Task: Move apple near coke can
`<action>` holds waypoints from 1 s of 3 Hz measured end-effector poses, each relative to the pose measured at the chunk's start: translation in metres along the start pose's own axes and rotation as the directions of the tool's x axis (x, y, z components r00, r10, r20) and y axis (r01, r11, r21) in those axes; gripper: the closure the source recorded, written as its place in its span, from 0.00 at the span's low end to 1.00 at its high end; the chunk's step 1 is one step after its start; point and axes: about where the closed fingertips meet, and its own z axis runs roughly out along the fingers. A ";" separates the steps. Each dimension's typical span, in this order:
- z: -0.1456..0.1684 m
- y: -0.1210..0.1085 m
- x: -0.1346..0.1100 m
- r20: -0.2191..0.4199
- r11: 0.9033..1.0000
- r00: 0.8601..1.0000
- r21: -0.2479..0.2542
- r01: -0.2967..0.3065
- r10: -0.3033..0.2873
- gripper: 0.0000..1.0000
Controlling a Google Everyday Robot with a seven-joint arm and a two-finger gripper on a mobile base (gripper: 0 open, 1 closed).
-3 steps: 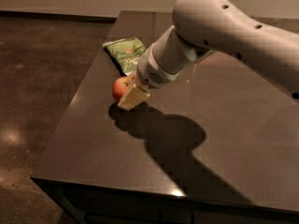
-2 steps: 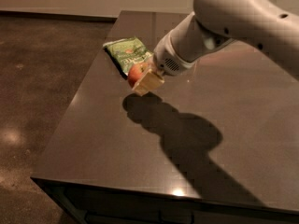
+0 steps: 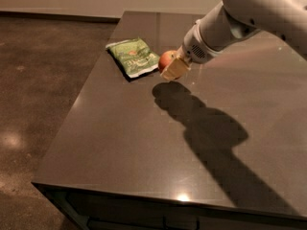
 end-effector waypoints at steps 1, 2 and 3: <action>0.006 -0.036 0.016 -0.035 0.997 0.998 0.066 -0.049 0.052 1.00; 0.012 -0.068 0.027 -0.045 0.989 0.995 0.125 -0.084 0.090 1.00; 0.017 -0.092 0.039 -0.059 0.979 0.992 0.178 -0.100 0.112 1.00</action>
Offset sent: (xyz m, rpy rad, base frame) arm 0.0862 -0.0763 -0.0191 -0.0585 -0.0501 -0.2337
